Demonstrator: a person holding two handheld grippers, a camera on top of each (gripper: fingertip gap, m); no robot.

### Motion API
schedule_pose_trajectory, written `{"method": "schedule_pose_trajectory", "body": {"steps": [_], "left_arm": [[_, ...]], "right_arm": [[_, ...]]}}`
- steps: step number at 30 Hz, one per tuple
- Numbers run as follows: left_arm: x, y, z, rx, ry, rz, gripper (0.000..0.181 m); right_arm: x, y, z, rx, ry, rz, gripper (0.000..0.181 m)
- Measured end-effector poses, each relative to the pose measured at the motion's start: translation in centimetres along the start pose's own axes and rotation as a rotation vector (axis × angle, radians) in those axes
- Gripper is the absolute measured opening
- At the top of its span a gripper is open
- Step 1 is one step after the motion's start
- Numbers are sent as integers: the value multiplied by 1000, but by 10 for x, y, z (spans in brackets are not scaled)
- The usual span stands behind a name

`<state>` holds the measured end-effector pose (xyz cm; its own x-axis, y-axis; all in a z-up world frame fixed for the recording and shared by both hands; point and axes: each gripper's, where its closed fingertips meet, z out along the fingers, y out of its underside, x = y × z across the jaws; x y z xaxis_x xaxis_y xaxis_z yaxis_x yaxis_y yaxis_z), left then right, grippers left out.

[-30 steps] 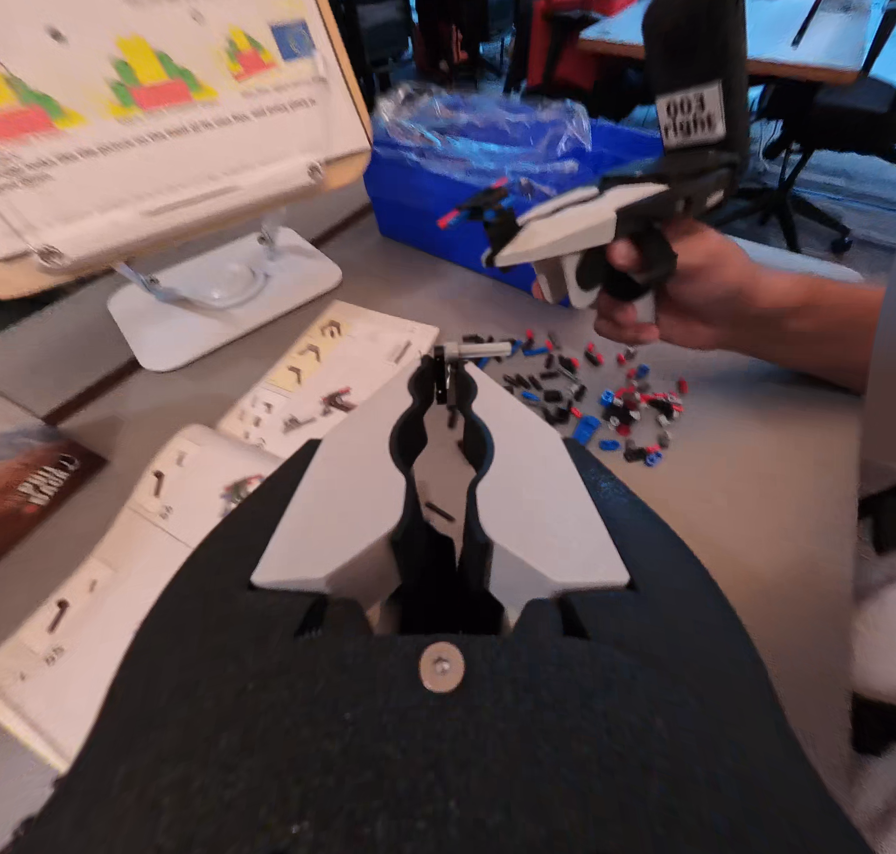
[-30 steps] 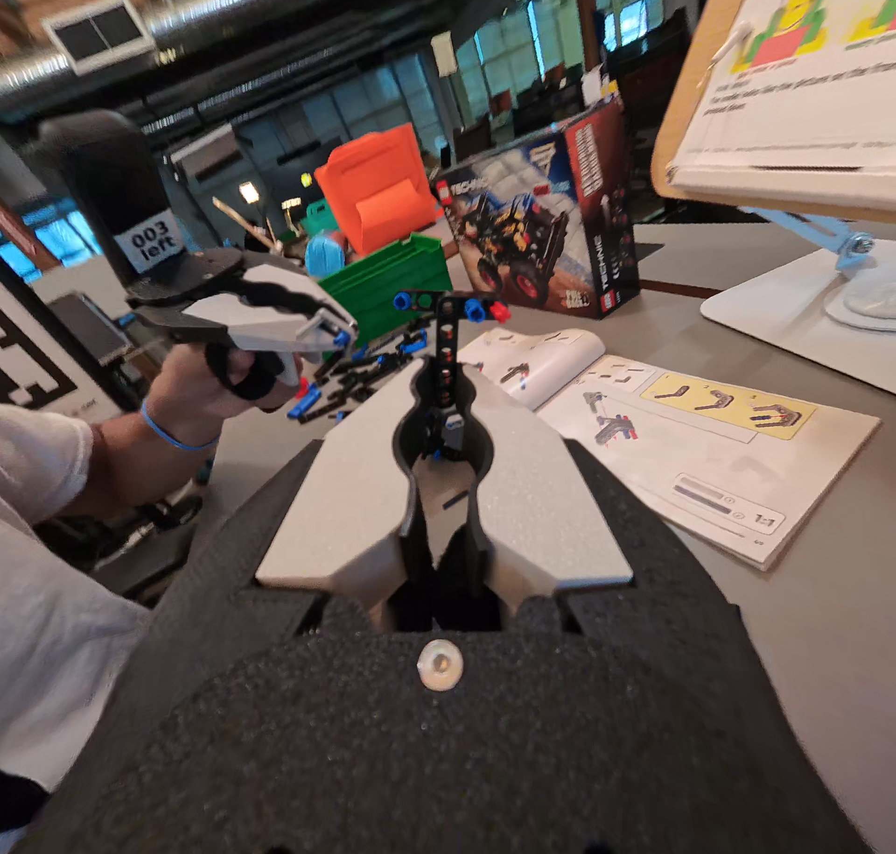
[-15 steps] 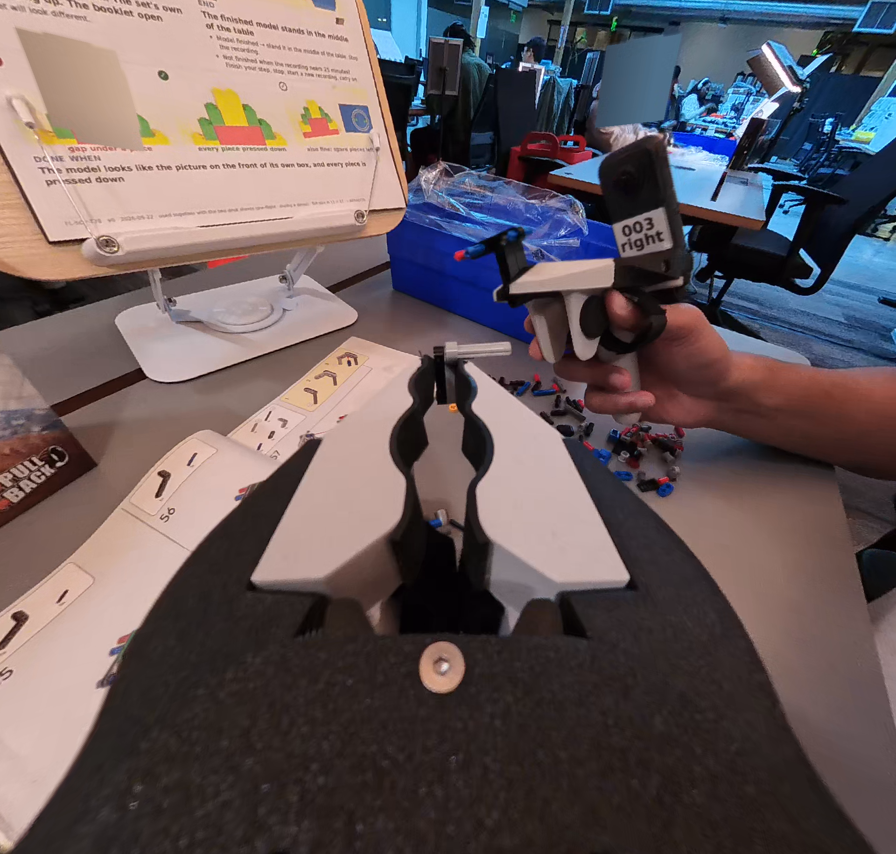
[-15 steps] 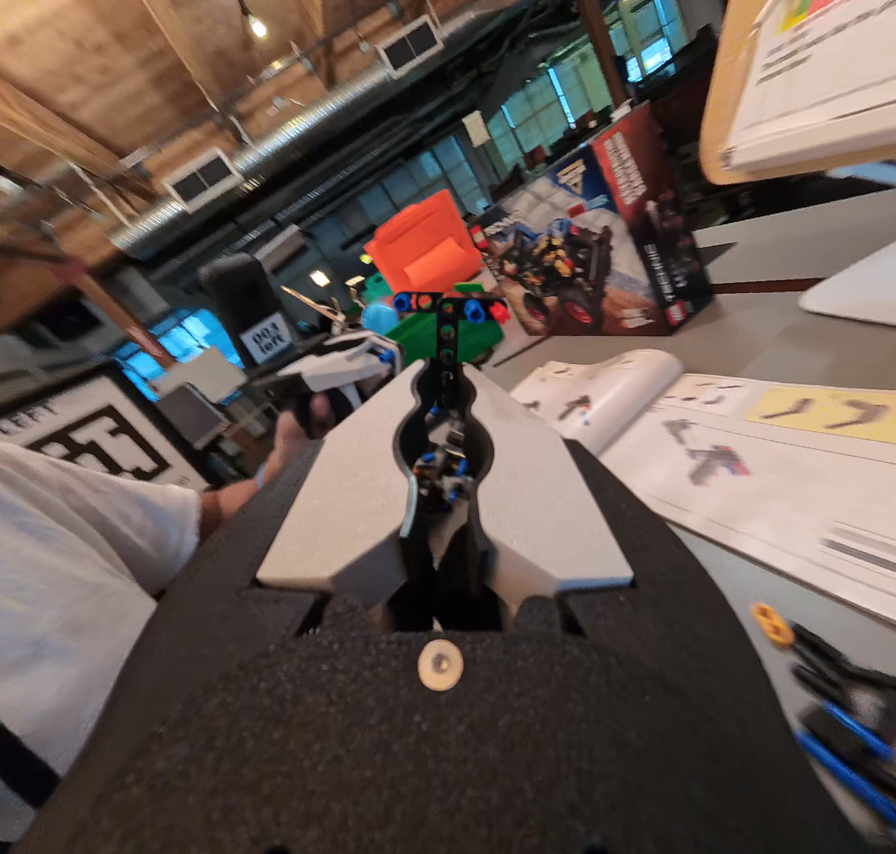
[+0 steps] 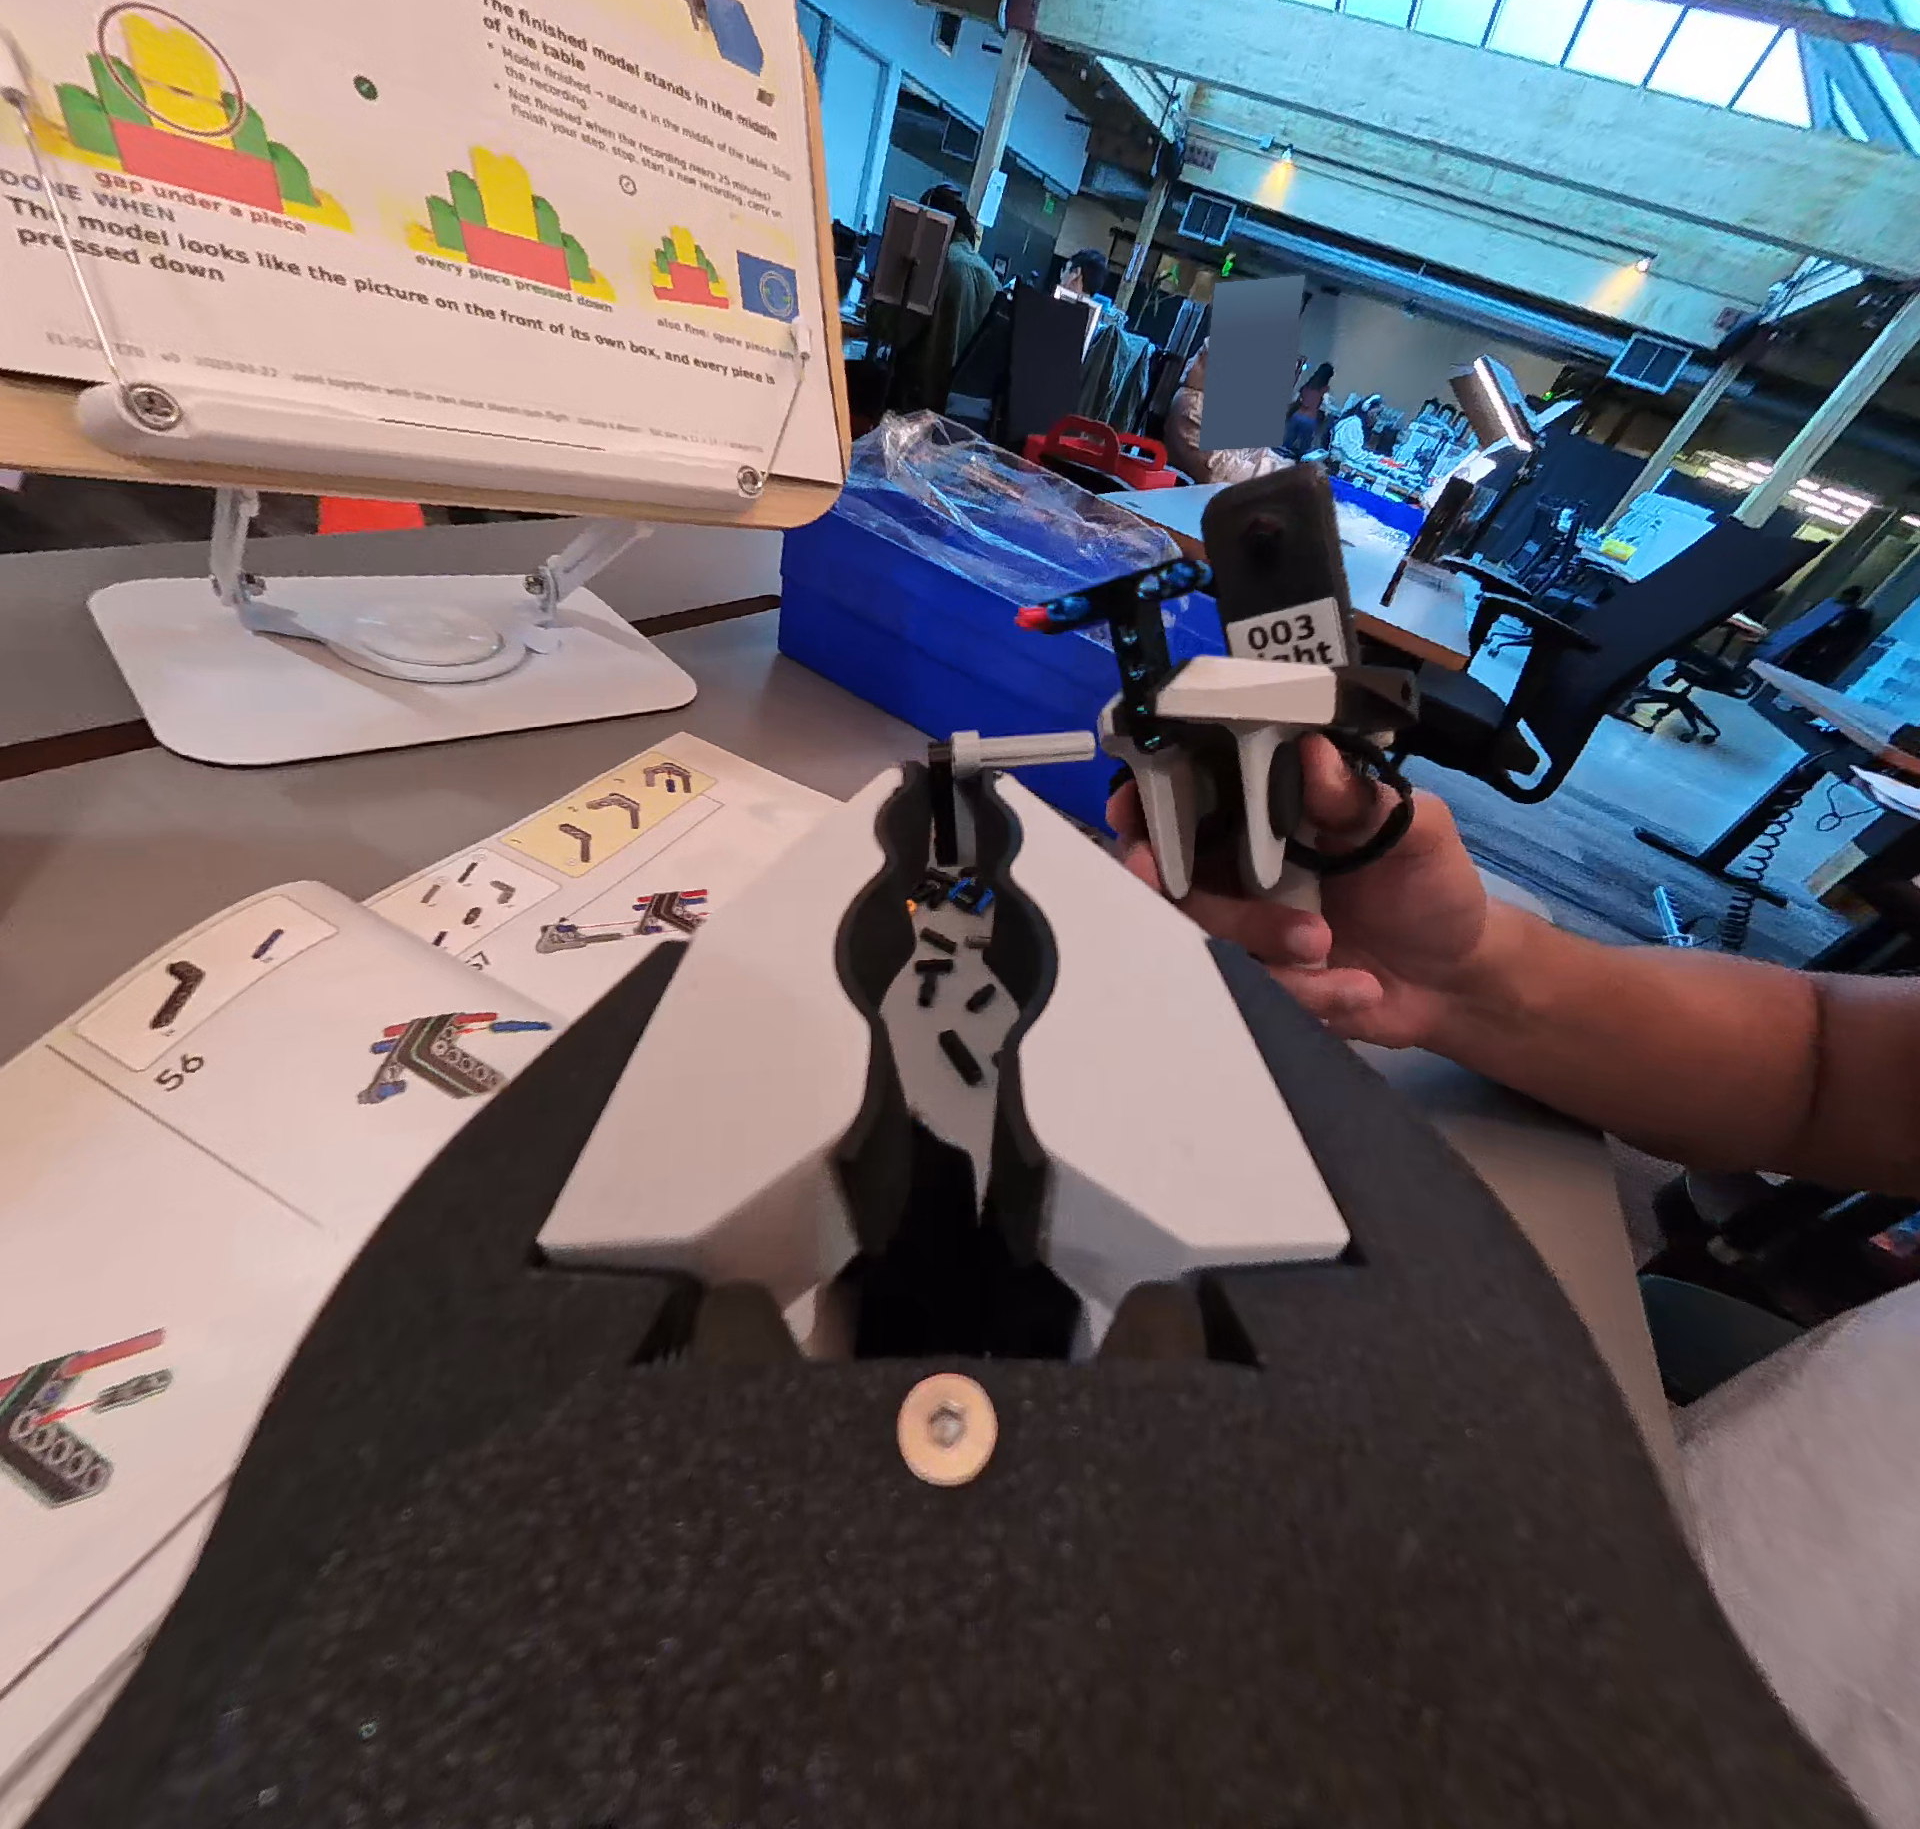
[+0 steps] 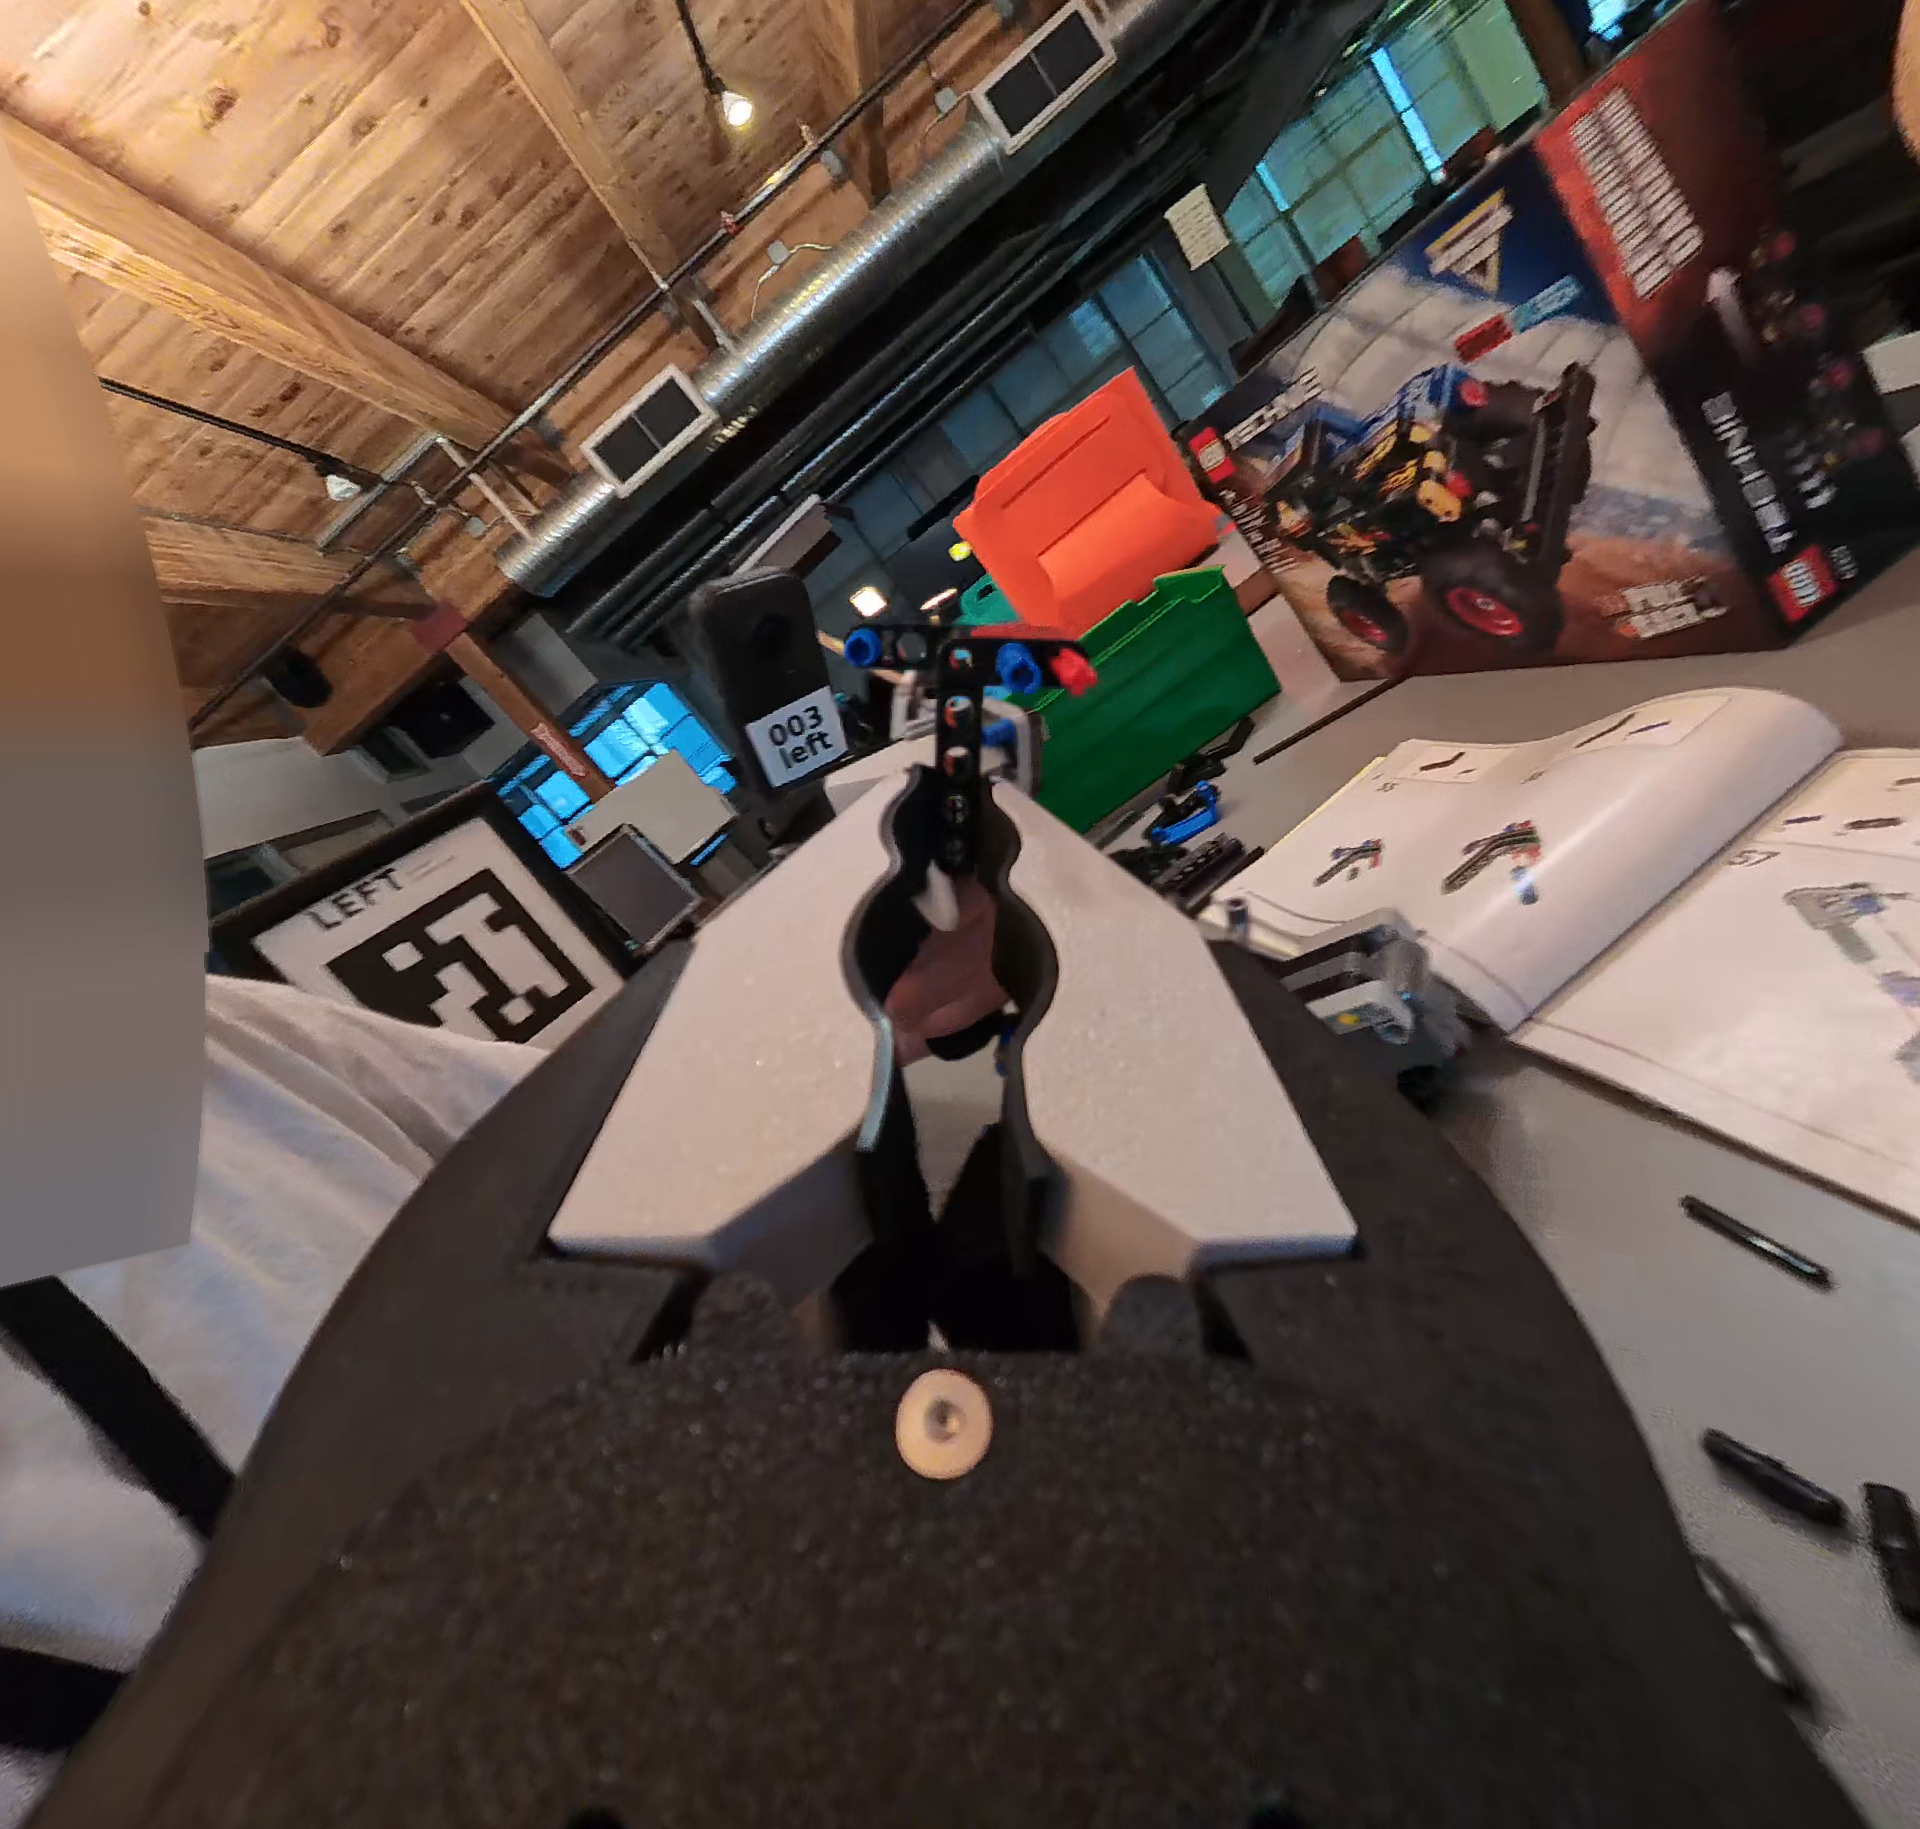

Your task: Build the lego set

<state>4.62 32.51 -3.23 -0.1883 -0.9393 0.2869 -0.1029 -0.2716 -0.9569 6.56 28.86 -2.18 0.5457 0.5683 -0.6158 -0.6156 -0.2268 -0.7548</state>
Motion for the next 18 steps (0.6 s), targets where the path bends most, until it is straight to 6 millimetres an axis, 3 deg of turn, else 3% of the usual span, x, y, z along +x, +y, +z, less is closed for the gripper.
{"method": "schedule_pose_trajectory", "body": {"steps": [8,14,18], "left_arm": [[32,-3,2,0,-7,129,6],[30,7,4,-32,-38,142,6],[28,7,5,-25,-70,177,6]], "right_arm": [[-19,13,4,-30,-114,36,6],[-14,20,9,-67,-13,-144,6],[-18,20,12,-71,-24,-150,6]]}}
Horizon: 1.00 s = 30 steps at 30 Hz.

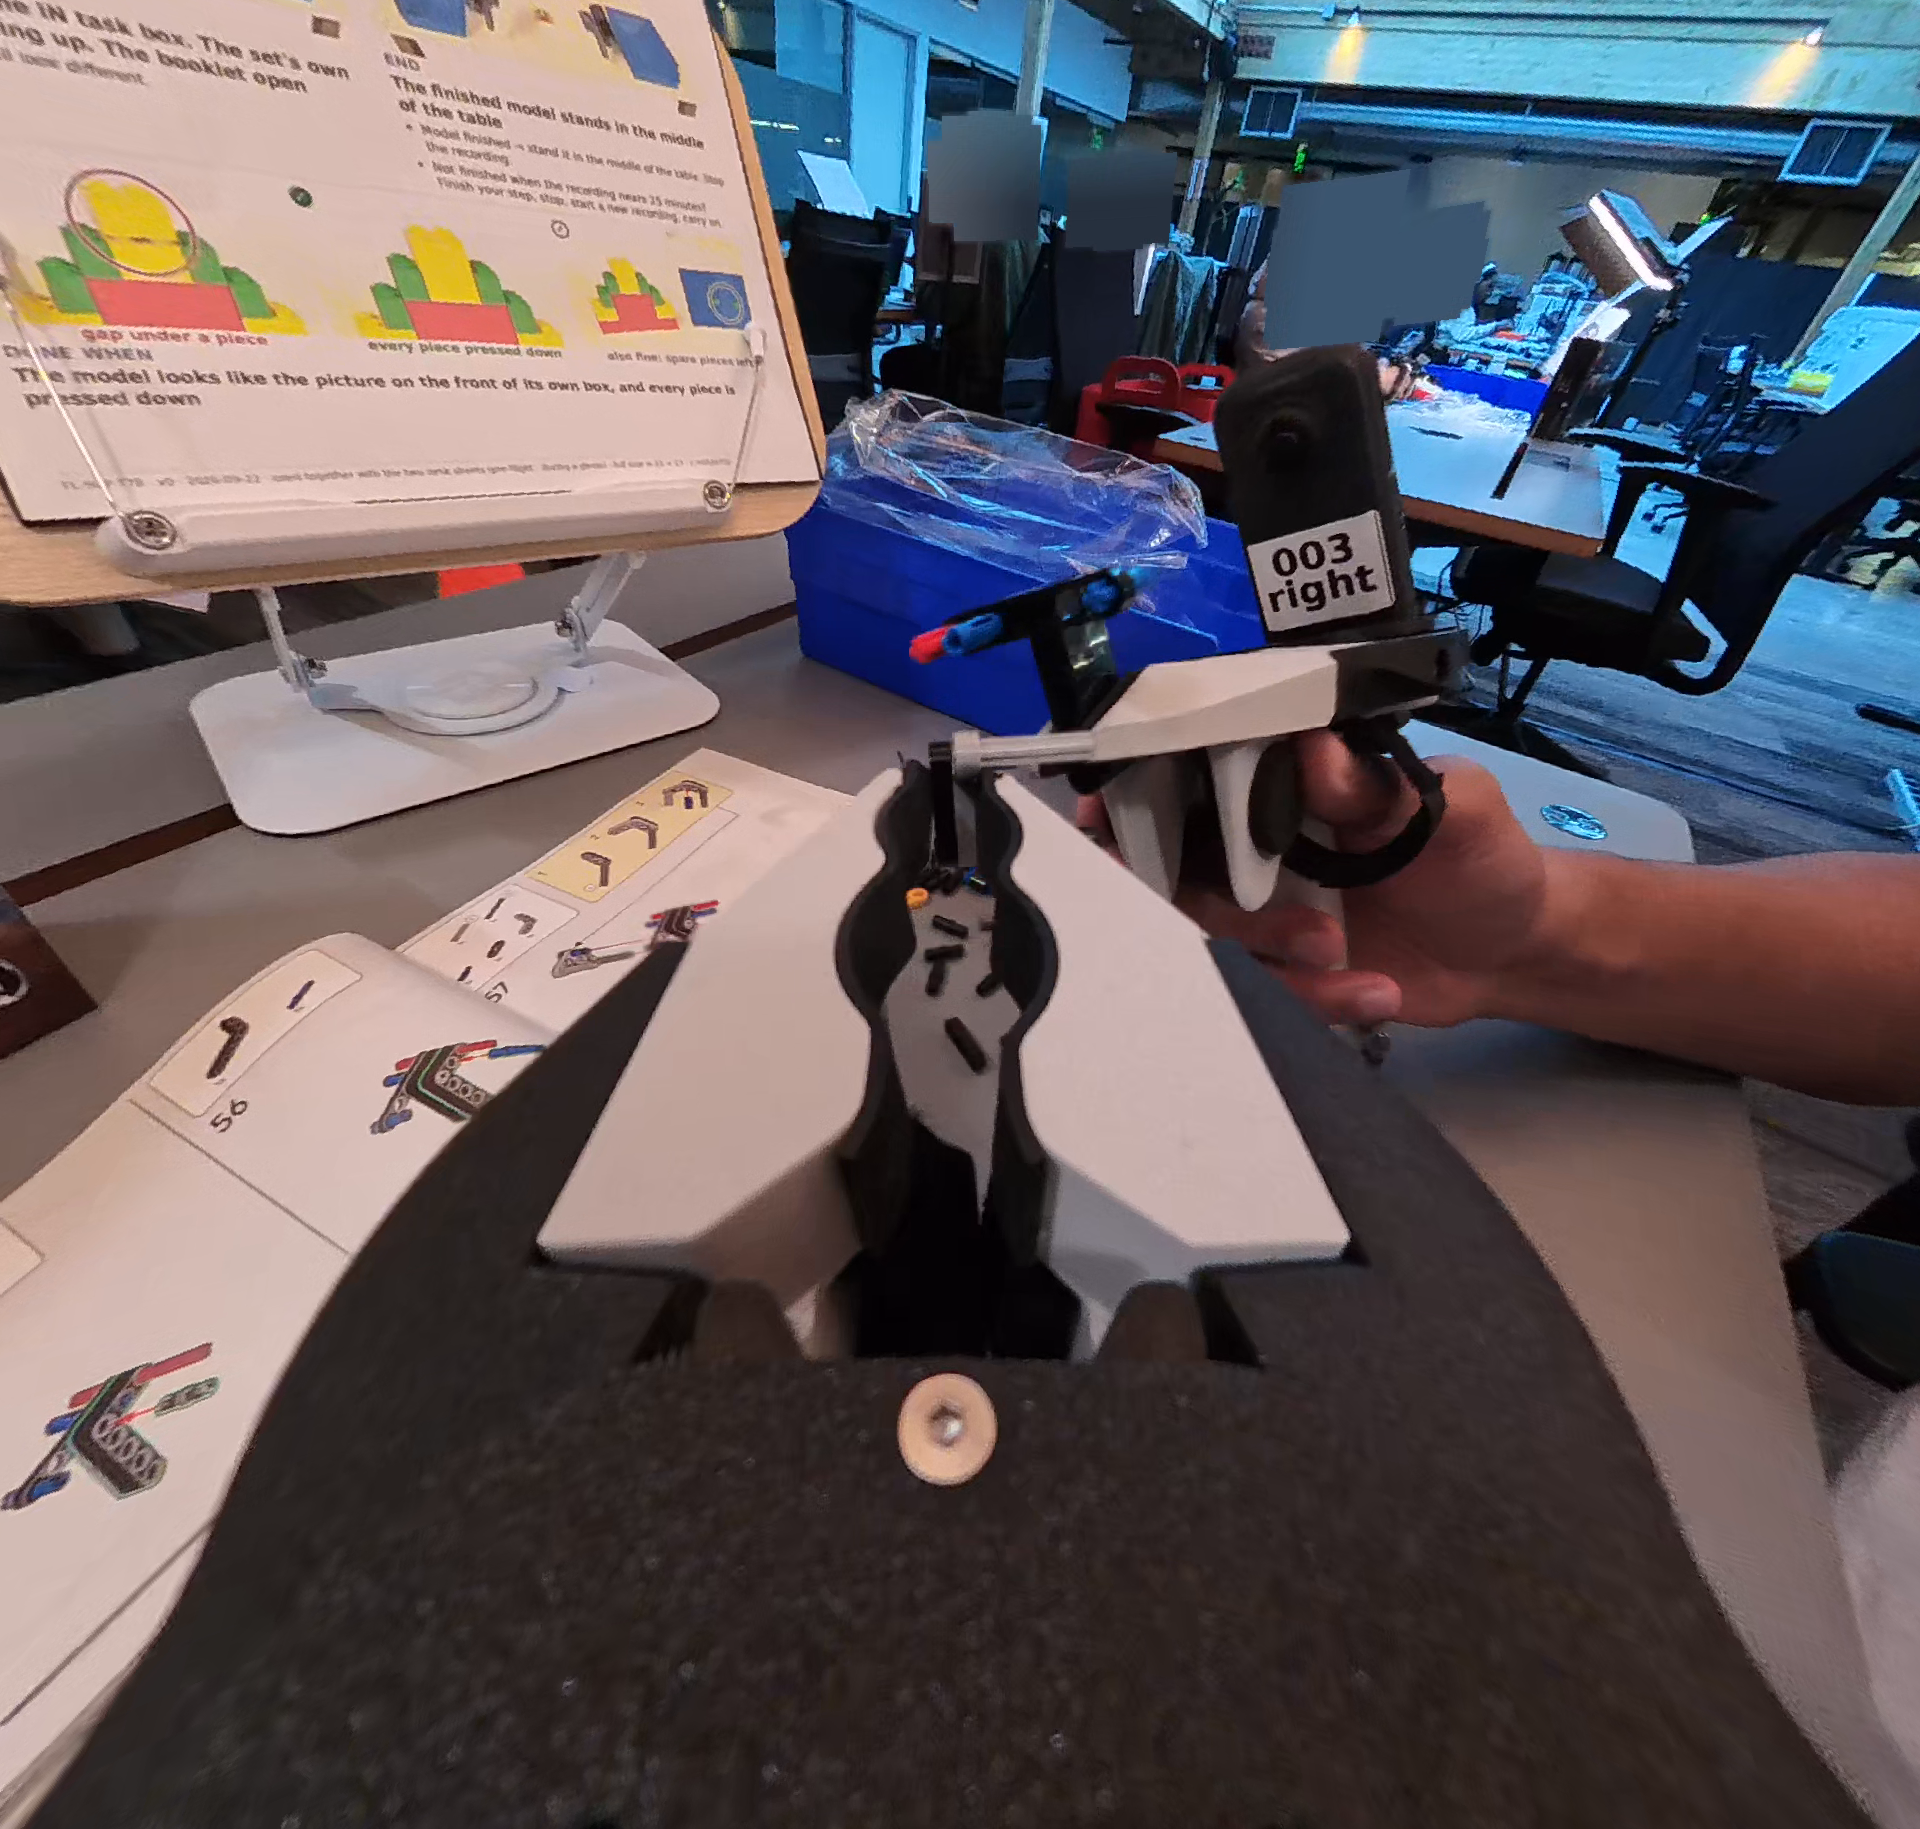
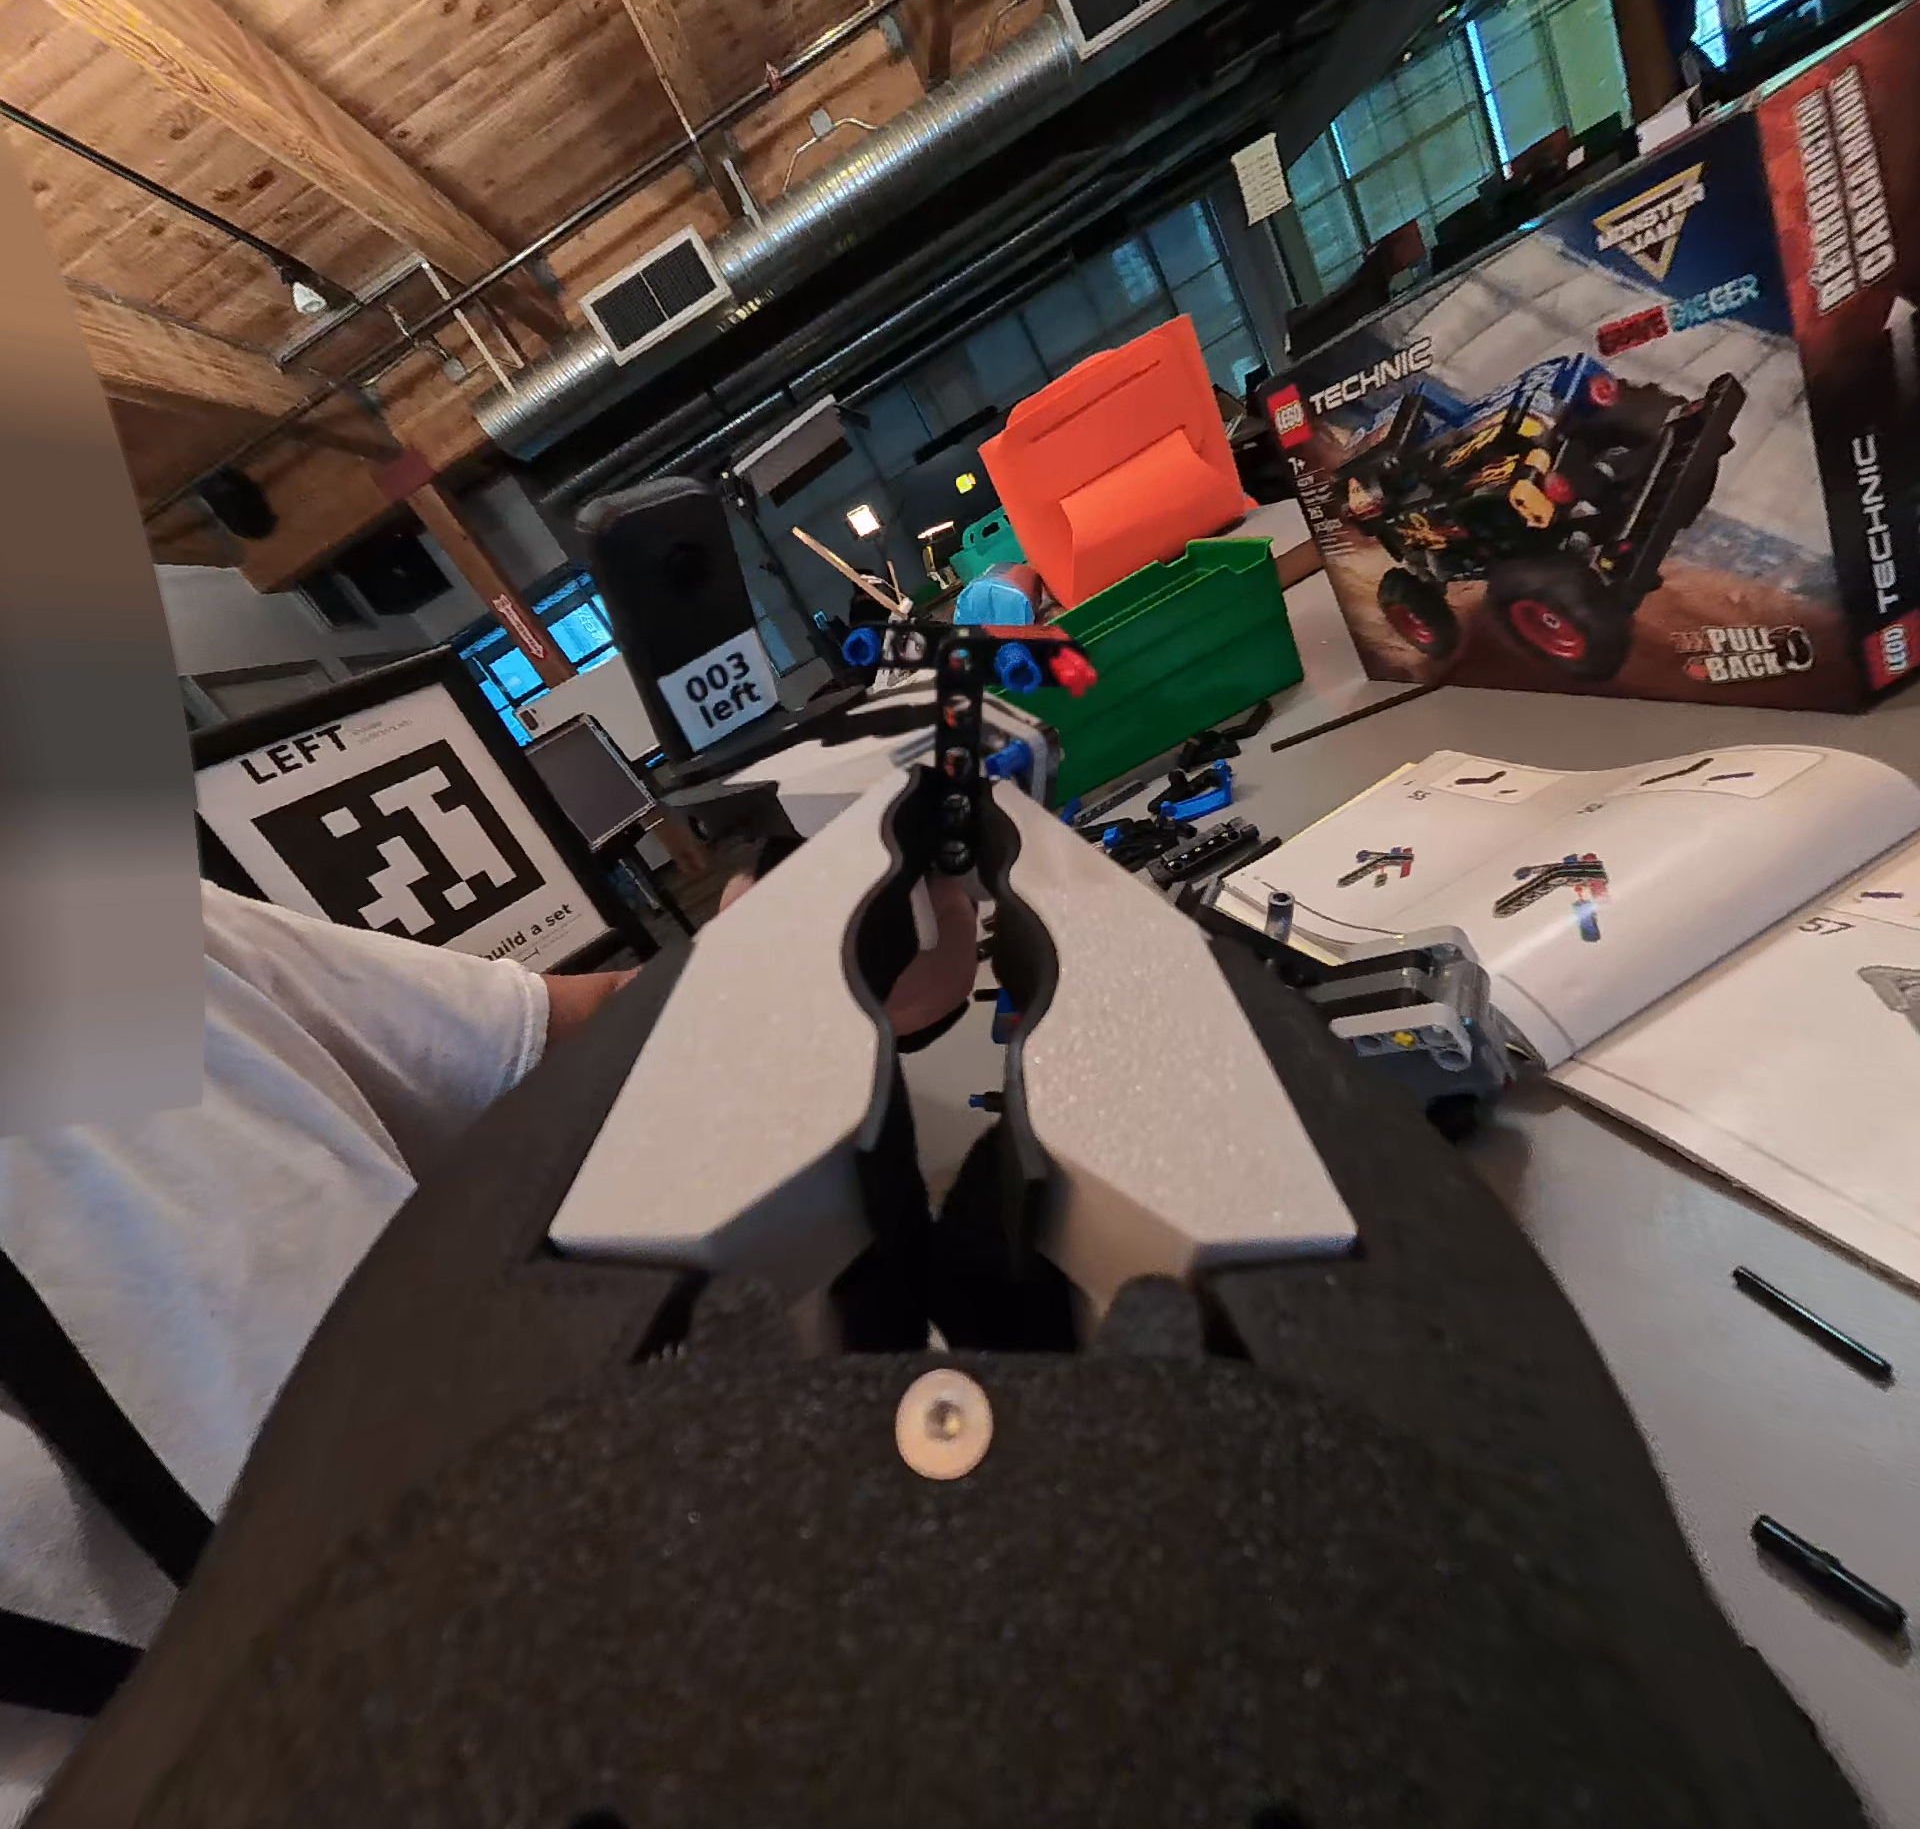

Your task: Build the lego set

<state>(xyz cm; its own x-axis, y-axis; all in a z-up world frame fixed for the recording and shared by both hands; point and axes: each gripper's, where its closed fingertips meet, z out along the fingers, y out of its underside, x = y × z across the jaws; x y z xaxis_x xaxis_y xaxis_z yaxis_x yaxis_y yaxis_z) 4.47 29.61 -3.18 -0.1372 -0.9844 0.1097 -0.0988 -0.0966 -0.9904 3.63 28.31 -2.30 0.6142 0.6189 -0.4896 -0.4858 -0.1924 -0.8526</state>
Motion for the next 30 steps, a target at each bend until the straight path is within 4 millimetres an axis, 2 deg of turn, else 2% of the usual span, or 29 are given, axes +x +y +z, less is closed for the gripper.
{"method": "schedule_pose_trajectory", "body": {"steps": [5,11,18,22,26,28,30], "left_arm": [[-4,-3,-2,12,-46,17,6],[-5,4,2,-9,-61,26,6],[-7,8,2,-25,-78,33,6],[-15,7,0,-27,-105,43,6],[-38,-5,-12,-11,-193,125,6],[-51,-18,-28,8,-225,181,7],[-73,-24,-51,-7,-298,271,6]], "right_arm": [[8,9,2,-44,74,-54,6],[12,14,4,-70,121,-58,6],[16,16,3,-39,38,151,6],[22,15,1,-23,34,199,6],[40,-6,-22,-13,175,53,7],[57,-16,-43,-46,339,-109,6],[79,-22,-69,-111,537,-263,6]]}}
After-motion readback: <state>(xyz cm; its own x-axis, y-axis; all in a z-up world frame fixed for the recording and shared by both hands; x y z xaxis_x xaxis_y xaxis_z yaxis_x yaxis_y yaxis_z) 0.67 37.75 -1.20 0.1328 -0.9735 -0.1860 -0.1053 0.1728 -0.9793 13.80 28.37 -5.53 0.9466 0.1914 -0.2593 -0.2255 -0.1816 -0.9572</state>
